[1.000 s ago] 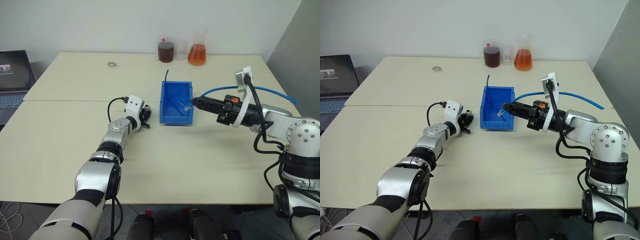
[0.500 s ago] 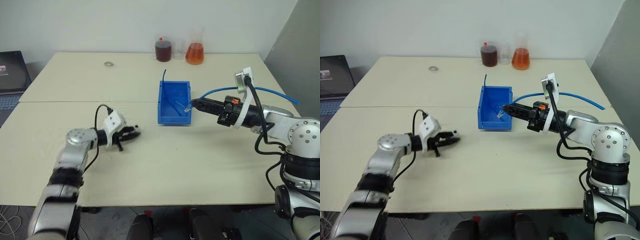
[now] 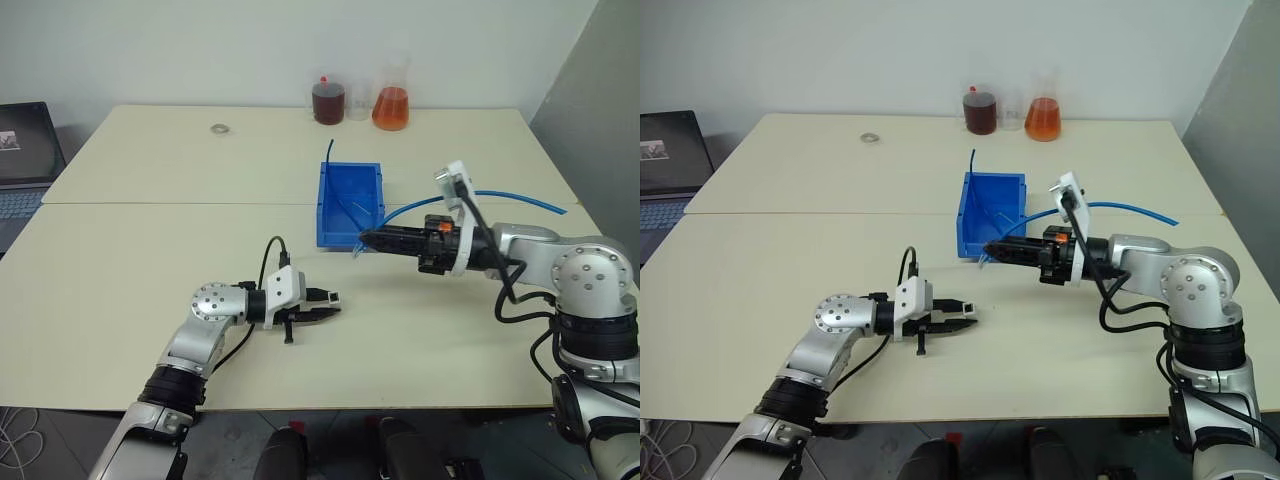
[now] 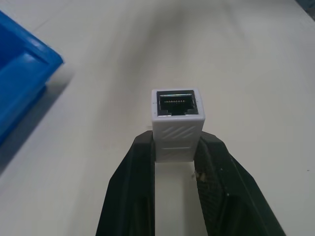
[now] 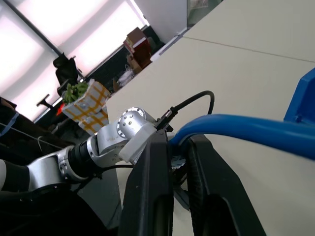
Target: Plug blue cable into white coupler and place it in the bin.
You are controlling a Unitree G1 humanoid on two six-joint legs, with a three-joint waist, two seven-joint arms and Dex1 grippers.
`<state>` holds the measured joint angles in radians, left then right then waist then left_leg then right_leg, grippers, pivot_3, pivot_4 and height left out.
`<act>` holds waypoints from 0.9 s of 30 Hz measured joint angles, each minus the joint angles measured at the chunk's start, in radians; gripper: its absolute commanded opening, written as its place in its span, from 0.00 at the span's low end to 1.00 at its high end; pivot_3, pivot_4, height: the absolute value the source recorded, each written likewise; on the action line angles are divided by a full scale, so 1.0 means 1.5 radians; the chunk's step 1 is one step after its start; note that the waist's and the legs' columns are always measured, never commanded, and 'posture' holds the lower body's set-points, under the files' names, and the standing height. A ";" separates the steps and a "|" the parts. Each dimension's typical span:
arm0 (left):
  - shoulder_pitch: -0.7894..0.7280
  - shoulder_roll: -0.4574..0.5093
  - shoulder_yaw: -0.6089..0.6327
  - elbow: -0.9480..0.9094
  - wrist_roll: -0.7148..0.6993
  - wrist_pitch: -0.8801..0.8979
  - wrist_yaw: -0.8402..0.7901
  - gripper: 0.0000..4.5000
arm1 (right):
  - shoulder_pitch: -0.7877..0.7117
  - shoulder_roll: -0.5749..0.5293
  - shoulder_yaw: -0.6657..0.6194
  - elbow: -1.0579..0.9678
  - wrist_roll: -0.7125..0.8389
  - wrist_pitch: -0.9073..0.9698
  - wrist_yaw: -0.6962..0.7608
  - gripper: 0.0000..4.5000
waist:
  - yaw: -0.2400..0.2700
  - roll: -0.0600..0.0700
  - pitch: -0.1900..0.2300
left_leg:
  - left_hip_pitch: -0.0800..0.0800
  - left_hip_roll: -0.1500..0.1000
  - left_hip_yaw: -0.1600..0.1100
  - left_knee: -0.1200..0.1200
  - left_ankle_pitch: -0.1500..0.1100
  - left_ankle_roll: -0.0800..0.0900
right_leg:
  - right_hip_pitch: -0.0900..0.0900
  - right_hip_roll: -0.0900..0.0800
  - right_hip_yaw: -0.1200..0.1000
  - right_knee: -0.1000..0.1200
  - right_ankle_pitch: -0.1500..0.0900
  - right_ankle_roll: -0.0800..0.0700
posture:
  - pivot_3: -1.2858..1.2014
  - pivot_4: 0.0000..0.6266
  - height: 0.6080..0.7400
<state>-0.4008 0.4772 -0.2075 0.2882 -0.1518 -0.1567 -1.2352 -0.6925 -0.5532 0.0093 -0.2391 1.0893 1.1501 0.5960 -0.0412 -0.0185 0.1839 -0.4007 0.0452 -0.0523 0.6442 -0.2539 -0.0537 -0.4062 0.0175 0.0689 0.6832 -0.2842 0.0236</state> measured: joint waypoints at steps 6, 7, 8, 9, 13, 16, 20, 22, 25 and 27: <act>0.001 0.009 -0.016 0.029 0.001 -0.035 -0.046 0.17 | 0.033 -0.052 0.119 -0.028 -0.153 -0.126 0.140 0.03 | 0.003 0.000 0.000 | 0.000 -0.001 0.000 0.001 0.000 0.000 | 0.000 -0.001 0.000 0.000 0.000 0.000 | 0.52 0.24 1.00; 0.001 0.009 -0.016 0.030 0.000 -0.033 -0.051 0.17 | 0.036 -0.054 0.137 -0.030 -0.178 -0.151 0.161 0.03 | 0.003 0.000 0.000 | 0.000 -0.001 0.000 0.001 0.000 0.000 | 0.000 0.000 0.000 0.000 0.000 0.000 | 0.52 0.24 1.00; 0.000 0.009 -0.016 0.031 -0.001 -0.032 -0.055 0.17 | 0.039 -0.058 0.159 -0.033 -0.209 -0.181 0.180 0.03 | 0.003 0.000 0.000 | 0.000 0.000 0.000 0.001 0.000 0.000 | 0.000 0.000 0.000 0.000 0.000 0.000 | 0.52 0.24 1.00; -0.001 0.008 -0.016 0.034 -0.002 -0.032 -0.056 0.17 | 0.043 -0.060 0.176 -0.035 -0.237 -0.210 0.195 0.03 | 0.003 0.000 0.000 | 0.000 0.000 0.000 0.001 0.000 0.000 | 0.000 0.000 0.000 0.000 0.000 0.000 | 0.52 0.24 1.00; -0.003 0.006 -0.016 0.040 -0.002 -0.032 -0.057 0.17 | 0.072 -0.050 0.245 -0.025 -0.347 -0.326 0.244 0.03 | 0.004 0.000 0.000 | 0.000 -0.001 0.000 0.001 0.000 0.000 | 0.000 0.000 0.000 0.000 0.000 0.000 | 0.52 0.24 1.00; -0.003 0.005 -0.016 0.040 -0.002 -0.030 -0.056 0.17 | 0.075 -0.038 0.262 -0.011 -0.396 -0.383 0.257 0.03 | 0.004 0.000 0.000 | 0.000 0.000 0.000 0.001 0.000 0.000 | 0.000 0.000 0.000 0.000 0.000 0.000 | 0.52 0.24 1.00; -0.003 0.005 -0.015 0.041 -0.001 -0.030 -0.048 0.17 | 0.077 -0.015 0.277 0.035 -0.458 -0.458 0.276 0.03 | 0.004 0.000 0.000 | 0.001 0.000 0.000 0.001 0.000 0.000 | 0.001 0.000 0.000 0.000 0.000 0.000 | 0.52 0.24 1.00; -0.003 0.005 -0.015 0.041 -0.001 -0.031 -0.046 0.17 | 0.080 -0.008 0.278 0.052 -0.477 -0.477 0.286 0.03 | 0.004 0.000 0.000 | 0.001 -0.001 0.000 0.001 0.000 0.000 | 0.001 0.000 0.000 0.000 0.000 0.000 | 0.52 0.24 1.00; -0.003 0.005 -0.015 0.041 -0.001 -0.031 -0.042 0.17 | 0.081 0.004 0.278 0.073 -0.495 -0.493 0.296 0.03 | 0.004 0.000 0.000 | 0.001 -0.001 0.000 0.001 0.000 0.000 | 0.001 0.000 0.000 0.001 0.000 0.000 | 0.52 0.24 1.00; -0.003 0.005 -0.015 0.042 -0.001 -0.031 -0.041 0.17 | 0.080 0.011 0.281 0.086 -0.506 -0.500 0.303 0.03 | 0.005 0.000 0.000 | 0.001 -0.001 0.000 0.001 0.000 0.000 | 0.001 0.000 0.000 0.001 0.000 0.000 | 0.52 0.24 1.00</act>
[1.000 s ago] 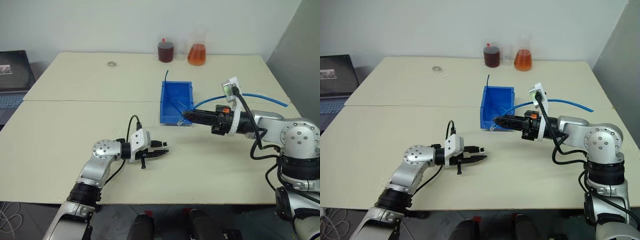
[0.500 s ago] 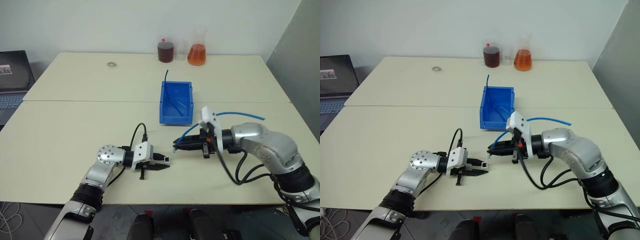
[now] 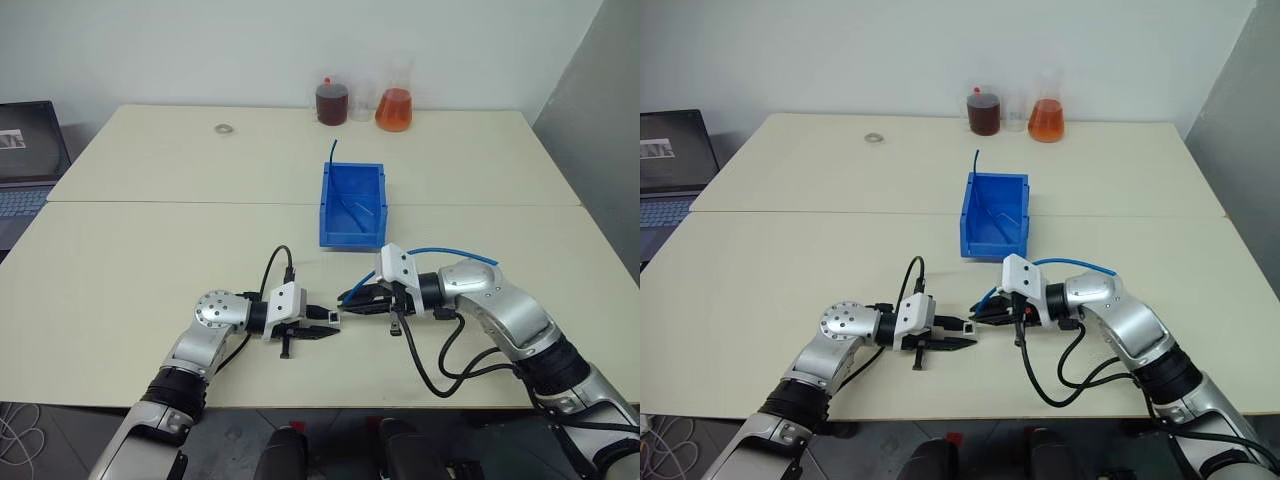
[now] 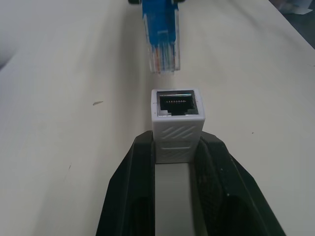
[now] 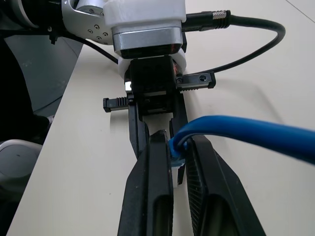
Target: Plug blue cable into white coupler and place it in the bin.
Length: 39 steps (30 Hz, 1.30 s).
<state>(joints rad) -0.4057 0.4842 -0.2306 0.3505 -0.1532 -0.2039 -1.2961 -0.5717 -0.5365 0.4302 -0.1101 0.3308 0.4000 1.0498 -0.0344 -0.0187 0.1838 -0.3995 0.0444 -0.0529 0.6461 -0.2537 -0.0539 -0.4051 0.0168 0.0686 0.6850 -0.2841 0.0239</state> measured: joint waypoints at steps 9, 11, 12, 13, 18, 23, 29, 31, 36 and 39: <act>0.000 -0.001 0.000 0.000 0.000 0.002 0.007 0.17 | -0.007 0.032 0.002 0.025 -0.024 0.001 0.022 0.03 | 0.001 0.000 0.000 | 0.001 0.000 0.000 0.001 0.000 0.000 | 0.000 0.000 0.000 0.002 0.000 0.000 | 0.52 0.24 1.00; 0.000 -0.001 0.000 0.000 0.000 0.004 0.010 0.17 | -0.009 0.039 0.002 0.035 -0.029 0.001 0.022 0.03 | 0.001 0.000 0.000 | 0.001 0.000 0.000 0.001 0.000 0.000 | 0.000 0.000 0.000 0.002 0.000 0.000 | 0.52 0.24 1.00; 0.000 -0.001 0.000 0.000 0.000 0.004 0.010 0.17 | -0.010 0.040 0.002 0.036 -0.029 0.001 0.023 0.03 | 0.001 0.000 0.000 | 0.001 0.000 0.000 0.001 0.000 0.000 | 0.000 0.000 0.000 0.003 0.000 0.000 | 0.52 0.24 1.00; 0.000 -0.001 0.000 0.000 0.000 0.005 0.012 0.17 | -0.014 0.040 0.002 0.039 -0.033 0.001 0.026 0.03 | 0.001 0.000 0.000 | 0.001 0.000 0.000 0.001 0.000 0.000 | 0.000 0.000 0.000 0.003 0.000 0.000 | 0.52 0.24 1.00; 0.000 -0.002 0.000 -0.001 0.000 0.012 0.014 0.17 | -0.022 0.044 0.005 0.045 -0.053 -0.004 0.038 0.03 | 0.001 0.000 0.000 | 0.001 0.000 0.000 0.001 0.000 0.000 | 0.000 0.000 0.000 0.003 0.000 0.000 | 0.52 0.24 1.00; 0.000 -0.002 0.000 -0.001 0.000 0.015 0.015 0.17 | -0.026 0.056 0.016 0.056 -0.080 -0.021 0.041 0.03 | 0.001 0.000 0.000 | 0.002 0.000 0.000 0.001 0.000 0.000 | 0.000 0.000 0.000 0.003 0.000 0.000 | 0.52 0.24 1.00; 0.001 0.001 0.000 -0.001 0.003 0.019 0.021 0.17 | -0.029 0.073 0.024 0.094 -0.104 -0.061 0.048 0.03 | 0.000 0.000 -0.001 | 0.003 0.000 0.000 0.001 0.000 0.000 | 0.001 0.000 0.001 0.005 0.000 0.000 | 0.52 0.24 1.00; 0.003 0.002 0.001 -0.002 0.005 0.021 0.026 0.17 | -0.032 0.079 0.026 0.113 -0.111 -0.080 0.053 0.03 | -0.001 0.001 -0.002 | 0.004 0.000 0.000 0.001 0.000 0.000 | 0.001 0.000 0.001 0.006 0.000 0.000 | 0.52 0.24 1.00; 0.007 0.006 0.001 -0.003 0.010 0.030 0.035 0.17 | -0.037 0.095 0.029 0.153 -0.128 -0.123 0.068 0.03 | -0.005 0.001 -0.004 | 0.013 0.000 0.001 0.000 0.000 0.001 | 0.009 0.001 0.001 0.006 -0.003 0.001 | 0.52 0.24 1.00; 0.010 0.009 0.001 -0.004 0.011 0.031 0.038 0.17 | -0.036 0.101 0.028 0.165 -0.130 -0.134 0.069 0.03 | -0.009 0.001 -0.004 | 0.016 0.000 0.000 -0.001 0.000 0.001 | 0.011 0.001 0.001 0.005 -0.004 0.001 | 0.52 0.24 1.00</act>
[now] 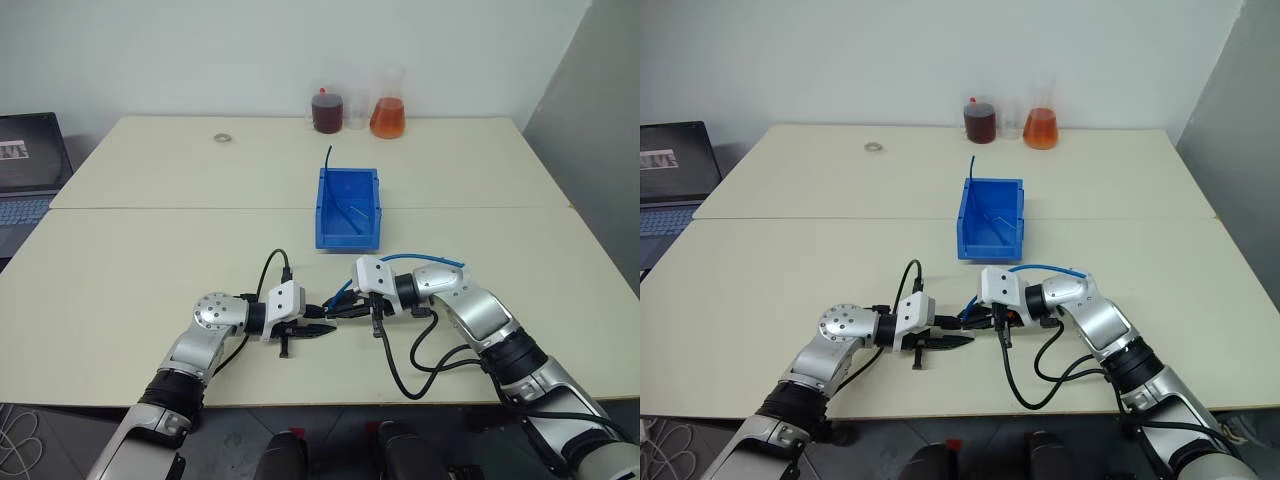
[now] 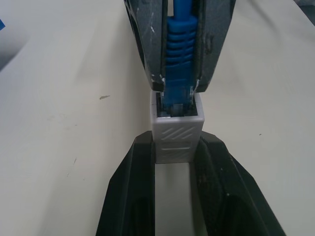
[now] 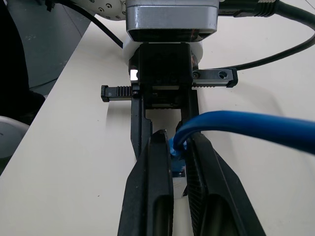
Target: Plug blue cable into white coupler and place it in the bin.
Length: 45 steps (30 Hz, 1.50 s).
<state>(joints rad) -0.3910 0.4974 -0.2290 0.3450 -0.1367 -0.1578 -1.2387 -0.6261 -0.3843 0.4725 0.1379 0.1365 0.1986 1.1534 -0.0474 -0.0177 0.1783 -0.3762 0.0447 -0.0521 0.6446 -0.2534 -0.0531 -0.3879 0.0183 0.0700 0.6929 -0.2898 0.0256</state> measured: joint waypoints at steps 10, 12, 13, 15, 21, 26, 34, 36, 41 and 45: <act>0.003 0.049 0.017 -0.092 -0.035 0.074 -0.007 0.69 | -0.009 0.008 -0.044 -0.016 0.031 0.108 -0.006 0.03 | -0.006 0.000 0.001 | -0.003 0.000 -0.002 0.001 0.000 0.000 | -0.002 0.000 -0.001 0.001 0.000 0.000 | 0.52 0.24 1.00; 0.003 0.097 0.054 -0.153 -0.070 0.133 -0.012 0.80 | -0.007 -0.005 -0.070 -0.052 0.058 0.181 -0.018 0.03 | -0.006 -0.001 0.003 | -0.004 0.000 -0.002 0.000 0.000 0.000 | -0.003 0.000 -0.001 0.001 0.000 0.000 | 0.52 0.24 1.00; 0.003 0.113 0.069 -0.174 -0.082 0.153 -0.012 0.83 | -0.008 -0.007 -0.085 -0.064 0.069 0.205 -0.024 0.03 | -0.006 0.000 0.003 | -0.005 0.000 -0.002 0.000 0.000 0.000 | -0.004 0.000 0.000 0.001 0.000 0.000 | 0.52 0.24 1.00; 0.010 0.154 0.106 -0.247 -0.120 0.228 -0.008 0.93 | -0.026 -0.003 -0.135 -0.101 0.122 0.300 -0.050 0.03 | -0.007 0.000 0.004 | -0.006 0.000 -0.001 0.000 0.000 0.000 | -0.005 0.000 0.000 0.001 0.000 0.000 | 0.52 0.24 1.00; 0.018 0.156 0.163 -0.361 -0.191 0.389 0.092 1.00 | -0.184 0.030 -0.240 -0.082 0.197 0.470 -0.148 0.03 | -0.008 0.000 0.005 | -0.009 0.000 -0.001 0.000 0.000 0.000 | -0.008 0.000 -0.001 0.001 0.000 -0.001 | 0.52 0.24 1.00; -0.030 0.048 0.202 -0.415 -0.183 0.468 0.311 1.00 | -0.380 0.070 -0.260 0.203 0.124 0.389 -0.251 0.03 | -0.007 -0.001 0.005 | -0.013 0.000 -0.001 0.000 0.000 0.000 | -0.013 -0.001 -0.001 0.002 0.003 -0.003 | 0.52 0.24 1.00; -0.006 0.006 0.220 -0.443 -0.160 0.515 0.459 1.00 | -0.440 0.118 -0.236 0.550 0.015 0.212 -0.292 0.38 | -0.006 -0.001 0.005 | -0.018 -0.001 0.001 -0.001 0.000 -0.001 | -0.017 -0.003 0.001 -0.001 0.003 -0.003 | 0.52 0.24 1.00; -0.004 0.007 0.223 -0.451 -0.161 0.523 0.470 1.00 | -0.460 0.120 -0.237 0.587 0.001 0.194 -0.292 0.47 | -0.006 -0.001 0.005 | -0.018 -0.001 0.001 -0.001 0.000 -0.001 | -0.017 -0.003 0.000 -0.002 0.003 -0.003 | 0.52 0.24 1.00; -0.003 0.007 0.236 -0.461 -0.170 0.529 0.484 1.00 | -0.490 0.123 -0.257 0.630 -0.005 0.159 -0.312 0.78 | -0.006 -0.001 0.005 | -0.017 -0.001 0.001 -0.001 0.000 -0.001 | -0.016 -0.003 0.000 -0.001 0.003 -0.003 | 0.52 0.24 1.00; -0.003 0.007 0.236 -0.461 -0.172 0.537 0.486 1.00 | -0.495 0.118 -0.271 0.643 -0.016 0.140 -0.334 0.97 | -0.006 -0.001 0.005 | -0.017 -0.001 0.001 0.000 0.000 -0.001 | -0.016 -0.003 0.000 -0.001 0.003 -0.003 | 0.52 0.24 1.00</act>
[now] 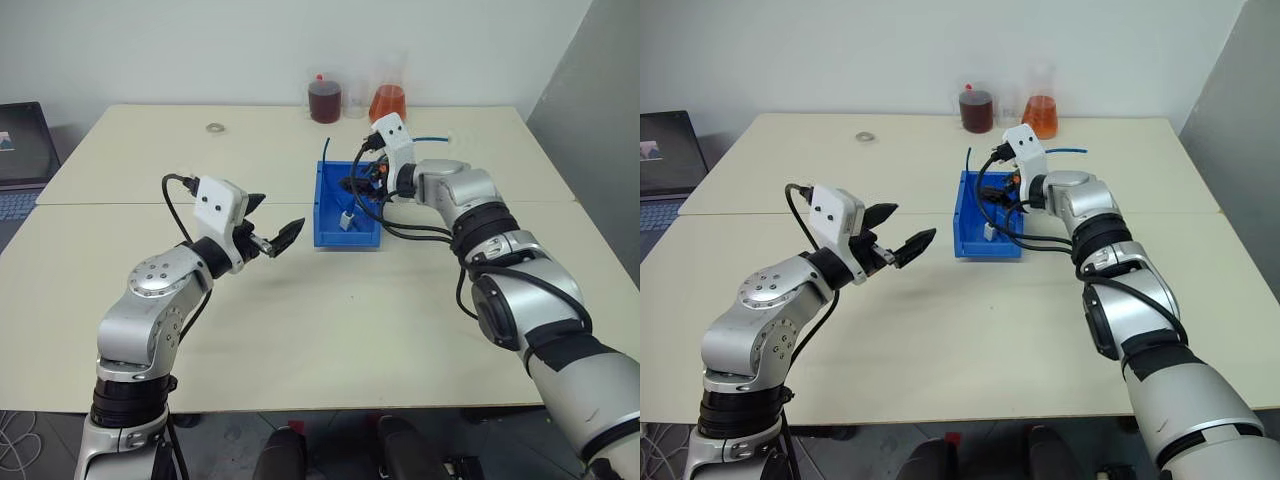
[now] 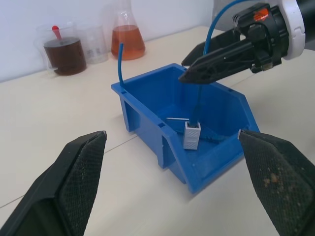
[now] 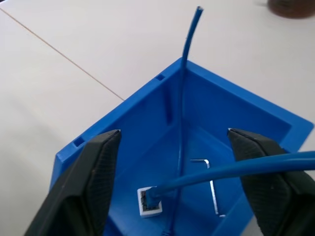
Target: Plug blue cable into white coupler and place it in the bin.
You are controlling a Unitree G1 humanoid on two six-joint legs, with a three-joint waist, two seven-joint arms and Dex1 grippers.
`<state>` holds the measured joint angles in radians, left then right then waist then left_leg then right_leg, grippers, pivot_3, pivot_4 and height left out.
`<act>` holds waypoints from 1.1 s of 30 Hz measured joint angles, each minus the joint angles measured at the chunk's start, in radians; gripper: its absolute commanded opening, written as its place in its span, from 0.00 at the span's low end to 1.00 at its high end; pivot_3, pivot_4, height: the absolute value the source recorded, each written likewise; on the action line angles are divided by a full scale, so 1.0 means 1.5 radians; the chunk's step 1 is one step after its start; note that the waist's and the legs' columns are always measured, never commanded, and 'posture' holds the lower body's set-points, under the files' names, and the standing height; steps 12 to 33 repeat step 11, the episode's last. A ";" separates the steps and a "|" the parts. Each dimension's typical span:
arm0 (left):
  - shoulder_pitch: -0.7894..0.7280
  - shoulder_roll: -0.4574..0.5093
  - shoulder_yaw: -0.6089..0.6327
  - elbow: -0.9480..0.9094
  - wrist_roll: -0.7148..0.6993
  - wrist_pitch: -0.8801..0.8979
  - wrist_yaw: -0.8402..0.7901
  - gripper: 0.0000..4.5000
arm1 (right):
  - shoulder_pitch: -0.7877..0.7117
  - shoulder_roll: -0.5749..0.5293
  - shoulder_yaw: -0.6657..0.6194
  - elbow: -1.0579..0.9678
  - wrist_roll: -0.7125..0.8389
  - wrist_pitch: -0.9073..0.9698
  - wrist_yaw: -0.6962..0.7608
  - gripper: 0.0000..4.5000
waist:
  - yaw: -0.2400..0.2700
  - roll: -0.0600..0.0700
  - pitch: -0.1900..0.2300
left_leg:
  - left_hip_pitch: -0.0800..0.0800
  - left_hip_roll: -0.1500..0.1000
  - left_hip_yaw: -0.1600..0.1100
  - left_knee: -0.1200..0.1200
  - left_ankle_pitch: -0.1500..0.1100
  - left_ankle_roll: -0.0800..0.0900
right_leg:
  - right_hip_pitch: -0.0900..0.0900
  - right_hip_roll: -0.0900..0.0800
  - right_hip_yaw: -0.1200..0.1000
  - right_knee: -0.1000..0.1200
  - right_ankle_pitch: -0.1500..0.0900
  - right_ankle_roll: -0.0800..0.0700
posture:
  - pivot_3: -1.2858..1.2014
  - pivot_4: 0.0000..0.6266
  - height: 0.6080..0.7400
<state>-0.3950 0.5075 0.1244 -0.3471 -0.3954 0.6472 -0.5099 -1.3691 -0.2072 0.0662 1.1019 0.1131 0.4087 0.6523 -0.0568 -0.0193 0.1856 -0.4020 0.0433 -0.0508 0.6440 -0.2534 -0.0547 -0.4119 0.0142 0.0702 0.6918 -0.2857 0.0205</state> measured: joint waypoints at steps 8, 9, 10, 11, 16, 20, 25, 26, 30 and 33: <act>-0.006 -0.012 -0.001 0.001 -0.003 0.004 0.013 1.00 | 0.013 -0.100 0.000 -0.097 -0.025 0.036 0.026 1.00 | 0.004 0.000 0.000 | 0.000 0.000 0.000 0.000 0.000 0.000 | 0.000 0.000 0.000 -0.001 0.000 0.000 | 0.52 0.24 1.00; -0.007 -0.015 -0.001 0.001 -0.006 0.007 0.016 1.00 | 0.031 -0.124 0.003 -0.142 -0.030 0.050 0.034 1.00 | 0.006 0.000 0.000 | 0.000 0.000 0.000 0.000 0.000 0.000 | 0.001 0.000 0.000 -0.001 0.000 0.000 | 0.52 0.24 1.00; -0.007 -0.017 -0.001 0.001 -0.010 0.013 0.019 1.00 | 0.058 -0.147 0.003 -0.193 -0.031 0.072 0.040 1.00 | 0.008 0.000 0.000 | 0.000 0.000 -0.001 0.000 0.000 0.000 | 0.001 0.000 -0.001 -0.002 0.000 0.000 | 0.52 0.24 1.00; -0.006 -0.017 0.000 0.000 -0.015 0.020 0.026 1.00 | 0.097 -0.174 0.002 -0.262 -0.030 0.104 0.045 1.00 | 0.011 0.000 0.000 | 0.000 0.000 -0.001 0.000 0.000 0.000 | 0.001 0.000 -0.001 -0.002 0.000 0.000 | 0.52 0.24 1.00; -0.006 -0.017 0.000 0.000 -0.015 0.020 0.026 1.00 | 0.097 -0.174 0.002 -0.262 -0.030 0.104 0.045 1.00 | 0.011 0.000 0.000 | 0.000 0.000 -0.001 0.000 0.000 0.000 | 0.001 0.000 -0.001 -0.002 0.000 0.000 | 0.52 0.24 1.00; -0.006 -0.017 0.000 0.000 -0.015 0.020 0.026 1.00 | 0.097 -0.174 0.002 -0.262 -0.030 0.104 0.045 1.00 | 0.011 0.000 0.000 | 0.000 0.000 -0.001 0.000 0.000 0.000 | 0.001 0.000 -0.001 -0.002 0.000 0.000 | 0.52 0.24 1.00; -0.006 -0.017 0.000 0.000 -0.015 0.020 0.026 1.00 | 0.097 -0.174 0.002 -0.262 -0.030 0.104 0.045 1.00 | 0.011 0.000 0.000 | 0.000 0.000 -0.001 0.000 0.000 0.000 | 0.001 0.000 -0.001 -0.002 0.000 0.000 | 0.52 0.24 1.00; -0.006 -0.017 0.000 0.000 -0.015 0.020 0.026 1.00 | 0.097 -0.174 0.002 -0.262 -0.030 0.104 0.045 1.00 | 0.011 0.000 0.000 | 0.000 0.000 -0.001 0.000 0.000 0.000 | 0.001 0.000 -0.001 -0.002 0.000 0.000 | 0.52 0.24 1.00; -0.006 -0.017 0.000 0.000 -0.015 0.020 0.026 1.00 | 0.097 -0.174 0.002 -0.262 -0.030 0.104 0.045 1.00 | 0.011 0.000 0.000 | 0.000 0.000 -0.001 0.000 0.000 0.000 | 0.001 0.000 -0.001 -0.002 0.000 0.000 | 0.52 0.24 1.00; -0.006 -0.017 0.000 0.000 -0.015 0.020 0.026 1.00 | 0.097 -0.174 0.002 -0.262 -0.030 0.104 0.045 1.00 | 0.011 0.000 0.000 | 0.000 0.000 -0.001 0.000 0.000 0.000 | 0.001 0.000 -0.001 -0.002 0.000 0.000 | 0.52 0.24 1.00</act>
